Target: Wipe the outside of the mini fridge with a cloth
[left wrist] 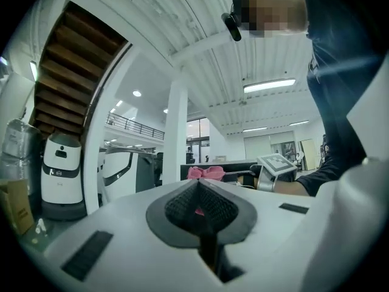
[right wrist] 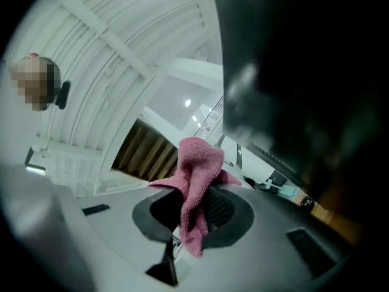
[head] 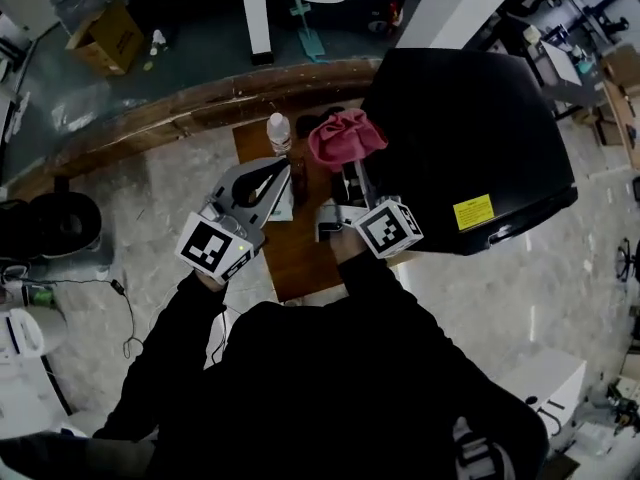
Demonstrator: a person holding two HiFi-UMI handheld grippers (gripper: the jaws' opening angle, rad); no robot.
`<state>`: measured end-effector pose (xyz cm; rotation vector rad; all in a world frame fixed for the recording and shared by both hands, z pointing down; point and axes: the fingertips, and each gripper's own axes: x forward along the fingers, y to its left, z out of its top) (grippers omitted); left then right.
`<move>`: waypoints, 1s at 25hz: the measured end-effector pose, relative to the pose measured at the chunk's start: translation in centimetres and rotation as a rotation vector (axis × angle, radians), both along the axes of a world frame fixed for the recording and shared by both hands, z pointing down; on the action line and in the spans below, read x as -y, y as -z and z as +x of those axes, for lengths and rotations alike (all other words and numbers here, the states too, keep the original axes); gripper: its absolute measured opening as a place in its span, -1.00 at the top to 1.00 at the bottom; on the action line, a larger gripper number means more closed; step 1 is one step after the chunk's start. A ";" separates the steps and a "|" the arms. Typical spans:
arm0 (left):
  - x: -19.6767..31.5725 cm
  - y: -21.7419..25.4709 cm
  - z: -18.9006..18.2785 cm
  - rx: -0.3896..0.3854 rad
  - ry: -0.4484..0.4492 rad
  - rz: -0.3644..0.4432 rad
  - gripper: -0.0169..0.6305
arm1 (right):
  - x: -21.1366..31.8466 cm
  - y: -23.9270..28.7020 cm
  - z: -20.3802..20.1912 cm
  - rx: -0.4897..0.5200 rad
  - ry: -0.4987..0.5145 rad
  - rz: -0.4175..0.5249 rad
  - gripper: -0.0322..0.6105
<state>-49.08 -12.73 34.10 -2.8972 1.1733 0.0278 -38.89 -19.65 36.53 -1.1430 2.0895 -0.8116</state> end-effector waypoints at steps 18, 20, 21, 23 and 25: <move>6.8 -1.5 6.3 0.061 -0.213 0.016 0.93 | 5.8 -5.5 8.7 0.479 -0.384 -0.159 0.72; 7.3 -3.1 6.6 0.072 -0.218 -0.005 0.93 | 5.6 -7.5 8.8 0.477 -0.395 -0.187 0.72; 7.7 -4.0 6.8 0.075 -0.222 -0.016 0.93 | 5.8 -8.6 8.9 0.479 -0.404 -0.202 0.72; 8.7 -6.0 7.3 0.080 -0.232 -0.040 0.93 | 6.3 -11.0 8.9 0.518 -0.415 -0.229 0.72; 9.5 -8.5 8.0 0.092 -0.242 -0.070 0.93 | 6.8 -13.9 8.8 0.549 -0.425 -0.260 0.72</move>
